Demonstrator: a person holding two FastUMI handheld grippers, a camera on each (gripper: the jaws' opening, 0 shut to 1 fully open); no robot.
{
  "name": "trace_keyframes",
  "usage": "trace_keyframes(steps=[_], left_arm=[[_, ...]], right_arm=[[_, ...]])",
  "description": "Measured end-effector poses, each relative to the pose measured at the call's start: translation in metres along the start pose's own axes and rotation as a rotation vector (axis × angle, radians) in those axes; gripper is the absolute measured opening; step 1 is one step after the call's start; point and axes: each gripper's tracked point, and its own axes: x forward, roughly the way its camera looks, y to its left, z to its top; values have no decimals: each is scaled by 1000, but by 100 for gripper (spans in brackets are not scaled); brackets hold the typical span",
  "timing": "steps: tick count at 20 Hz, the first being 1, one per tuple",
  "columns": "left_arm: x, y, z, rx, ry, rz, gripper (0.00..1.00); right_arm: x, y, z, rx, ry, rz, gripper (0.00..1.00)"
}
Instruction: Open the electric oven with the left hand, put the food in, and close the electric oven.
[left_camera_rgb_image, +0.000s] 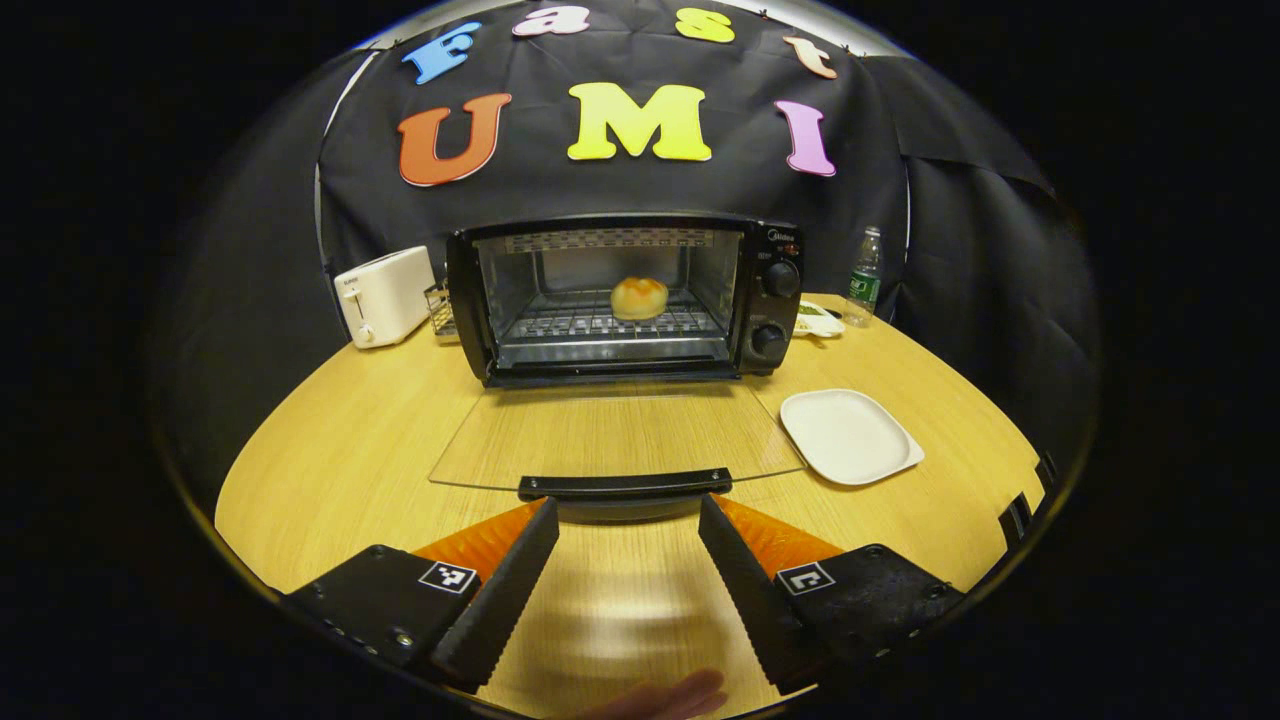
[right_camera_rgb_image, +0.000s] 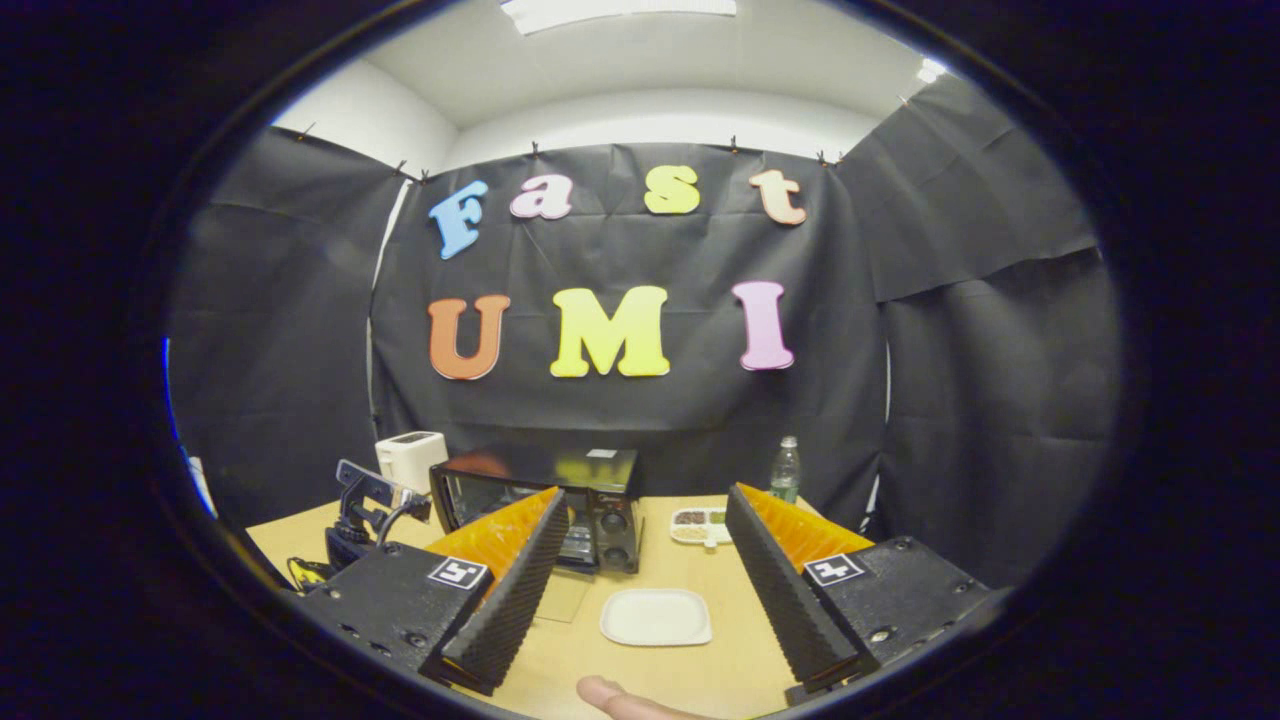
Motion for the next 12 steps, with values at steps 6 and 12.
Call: trace_keyframes(steps=[6, 12], left_arm=[[19, 1, -25, -26, 89, 42, 93], [44, 6, -33, -52, 93, 28, 93]], right_arm=[[-35, -20, 16, -7, -64, -3, 96], [-38, -29, 7, -13, -61, 12, 96]])
